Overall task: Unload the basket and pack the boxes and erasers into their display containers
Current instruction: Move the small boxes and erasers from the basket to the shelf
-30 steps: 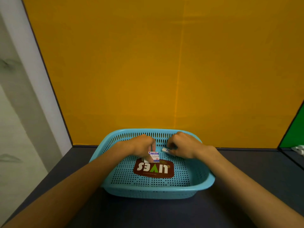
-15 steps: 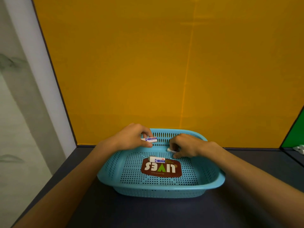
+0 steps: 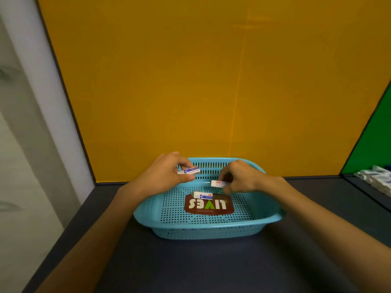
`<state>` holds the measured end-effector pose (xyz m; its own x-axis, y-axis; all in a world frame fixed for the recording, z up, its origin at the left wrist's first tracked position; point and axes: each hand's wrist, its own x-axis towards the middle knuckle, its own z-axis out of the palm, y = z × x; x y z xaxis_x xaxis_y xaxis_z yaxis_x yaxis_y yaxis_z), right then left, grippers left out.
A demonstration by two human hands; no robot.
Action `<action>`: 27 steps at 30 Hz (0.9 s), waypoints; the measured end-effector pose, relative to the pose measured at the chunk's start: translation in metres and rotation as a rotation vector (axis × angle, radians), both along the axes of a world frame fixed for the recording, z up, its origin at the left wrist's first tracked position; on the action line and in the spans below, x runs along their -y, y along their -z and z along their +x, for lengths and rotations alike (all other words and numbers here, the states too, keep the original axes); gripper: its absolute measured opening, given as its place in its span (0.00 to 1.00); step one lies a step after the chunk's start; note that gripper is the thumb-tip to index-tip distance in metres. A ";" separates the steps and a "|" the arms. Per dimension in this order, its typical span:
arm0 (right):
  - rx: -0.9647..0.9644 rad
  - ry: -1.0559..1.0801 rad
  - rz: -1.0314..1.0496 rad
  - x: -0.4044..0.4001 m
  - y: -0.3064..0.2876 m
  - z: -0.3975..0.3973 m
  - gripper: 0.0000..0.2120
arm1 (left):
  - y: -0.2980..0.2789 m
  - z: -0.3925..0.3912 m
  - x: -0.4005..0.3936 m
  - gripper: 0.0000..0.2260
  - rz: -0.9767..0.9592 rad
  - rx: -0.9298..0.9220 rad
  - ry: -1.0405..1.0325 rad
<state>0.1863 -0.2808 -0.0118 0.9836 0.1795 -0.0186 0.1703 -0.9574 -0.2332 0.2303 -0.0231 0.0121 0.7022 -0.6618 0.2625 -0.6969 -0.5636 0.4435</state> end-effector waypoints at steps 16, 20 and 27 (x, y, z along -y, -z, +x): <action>0.367 0.350 0.211 0.111 -0.024 -0.194 0.13 | -0.017 -0.100 0.146 0.12 -0.114 0.003 0.350; 0.373 0.438 0.236 0.160 -0.014 -0.257 0.13 | -0.011 -0.144 0.206 0.12 -0.111 -0.003 0.439; 0.356 0.550 0.256 0.257 0.007 -0.382 0.14 | 0.025 -0.233 0.306 0.12 -0.120 -0.042 0.456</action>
<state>-0.1954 -0.5379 -0.0192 0.8715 -0.3898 0.2975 -0.2149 -0.8489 -0.4828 -0.0027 -0.3292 -0.0129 0.3588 -0.8717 0.3339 -0.8414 -0.1471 0.5201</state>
